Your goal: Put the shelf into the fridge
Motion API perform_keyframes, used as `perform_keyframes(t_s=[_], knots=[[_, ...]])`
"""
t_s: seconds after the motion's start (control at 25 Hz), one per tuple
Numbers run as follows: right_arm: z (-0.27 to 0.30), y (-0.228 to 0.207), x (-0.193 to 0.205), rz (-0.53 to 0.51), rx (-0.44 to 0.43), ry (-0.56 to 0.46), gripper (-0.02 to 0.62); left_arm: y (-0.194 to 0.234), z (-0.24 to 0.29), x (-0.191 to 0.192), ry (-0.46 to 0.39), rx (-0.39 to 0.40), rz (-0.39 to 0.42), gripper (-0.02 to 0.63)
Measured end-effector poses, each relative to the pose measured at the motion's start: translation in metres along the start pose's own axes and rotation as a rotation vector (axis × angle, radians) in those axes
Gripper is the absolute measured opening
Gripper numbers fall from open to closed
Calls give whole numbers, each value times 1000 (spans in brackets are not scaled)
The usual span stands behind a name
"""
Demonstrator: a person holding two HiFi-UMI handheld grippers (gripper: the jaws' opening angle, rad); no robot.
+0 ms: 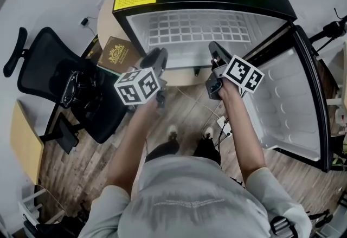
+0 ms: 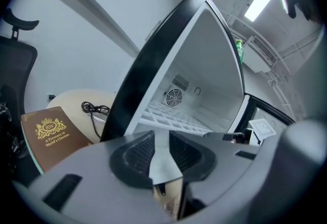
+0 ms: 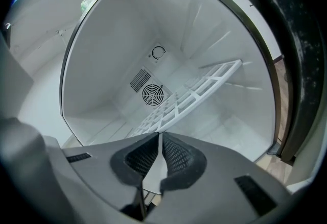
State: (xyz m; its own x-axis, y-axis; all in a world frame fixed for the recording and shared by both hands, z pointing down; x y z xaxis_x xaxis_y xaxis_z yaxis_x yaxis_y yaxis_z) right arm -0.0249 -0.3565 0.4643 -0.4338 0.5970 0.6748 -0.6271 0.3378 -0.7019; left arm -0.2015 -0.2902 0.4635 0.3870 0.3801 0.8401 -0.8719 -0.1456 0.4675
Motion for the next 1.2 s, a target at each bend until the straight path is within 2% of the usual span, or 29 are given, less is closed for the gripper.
perform_keyframes(t_s=[0.6, 0.68, 0.84, 1.0, 1.2], knots=[[12, -2, -8, -29, 9, -8, 37, 1, -4, 0, 7, 15, 26, 84], [10, 2, -4, -62, 12, 13, 37, -3, -7, 0, 18, 33, 75, 80], [-1, 21, 9, -215, 13, 63, 37, -14, -21, -2, 52, 75, 226, 65], [-22, 48, 2, -355, -12, 41, 37, -26, -38, -11, 54, 136, 309, 31], [-59, 82, -12, -531, -36, -7, 28, -46, -63, -29, 25, 194, 468, 20]])
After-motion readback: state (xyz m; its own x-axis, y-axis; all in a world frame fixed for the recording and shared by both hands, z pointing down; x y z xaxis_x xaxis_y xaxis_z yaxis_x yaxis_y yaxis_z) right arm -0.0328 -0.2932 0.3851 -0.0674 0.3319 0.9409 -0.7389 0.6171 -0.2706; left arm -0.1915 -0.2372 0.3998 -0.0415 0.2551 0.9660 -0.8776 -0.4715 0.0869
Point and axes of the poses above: the fingertips, and each gripper's own axes: z forward along the fingers, y to its left, x out of its underside, the point moved 1 cm from there along -z, backward along the fingers, and after that the axes turned 1 degree about -y, right-handed, at the moved point
